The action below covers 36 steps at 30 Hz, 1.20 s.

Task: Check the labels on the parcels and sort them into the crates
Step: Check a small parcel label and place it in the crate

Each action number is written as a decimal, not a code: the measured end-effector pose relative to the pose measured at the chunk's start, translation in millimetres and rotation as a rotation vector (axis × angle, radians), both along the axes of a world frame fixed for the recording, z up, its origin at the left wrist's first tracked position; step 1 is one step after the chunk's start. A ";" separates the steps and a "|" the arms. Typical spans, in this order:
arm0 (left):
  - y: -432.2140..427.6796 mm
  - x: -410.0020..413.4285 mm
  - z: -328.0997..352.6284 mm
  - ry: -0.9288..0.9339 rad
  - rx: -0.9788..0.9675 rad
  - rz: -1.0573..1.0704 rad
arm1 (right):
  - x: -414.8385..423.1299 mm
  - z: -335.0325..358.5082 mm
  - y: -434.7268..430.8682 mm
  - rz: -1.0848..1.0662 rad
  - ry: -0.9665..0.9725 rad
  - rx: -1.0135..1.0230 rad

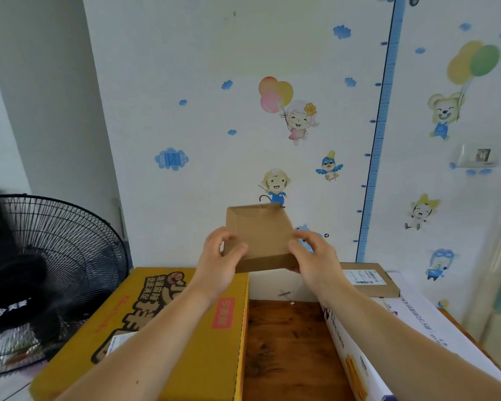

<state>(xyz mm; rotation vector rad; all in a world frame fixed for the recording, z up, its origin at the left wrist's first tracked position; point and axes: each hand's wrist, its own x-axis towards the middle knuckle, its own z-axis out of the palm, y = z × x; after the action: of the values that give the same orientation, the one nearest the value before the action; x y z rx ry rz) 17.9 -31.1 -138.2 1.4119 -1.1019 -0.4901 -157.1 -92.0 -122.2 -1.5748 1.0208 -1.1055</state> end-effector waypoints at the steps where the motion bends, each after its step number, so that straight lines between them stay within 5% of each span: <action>1: -0.4 0.5 -1.3 0.001 0.003 -0.010 | 0.4 -1.1 -0.5 0.003 0.008 0.007; 17: -7.1 -10.1 5.5 -0.111 0.108 -0.012 | 7.0 3.1 11.3 0.164 0.016 -0.009; 36: -4.7 -27.8 3.3 0.136 0.076 -0.300 | 16.2 -1.0 16.2 0.328 -0.095 0.004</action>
<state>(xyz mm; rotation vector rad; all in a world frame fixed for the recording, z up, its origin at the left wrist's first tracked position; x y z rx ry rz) -9.8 -35.7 -135.0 1.2629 -1.1998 -0.8383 -140.9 -75.8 -123.1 -1.6017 0.6709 -0.9397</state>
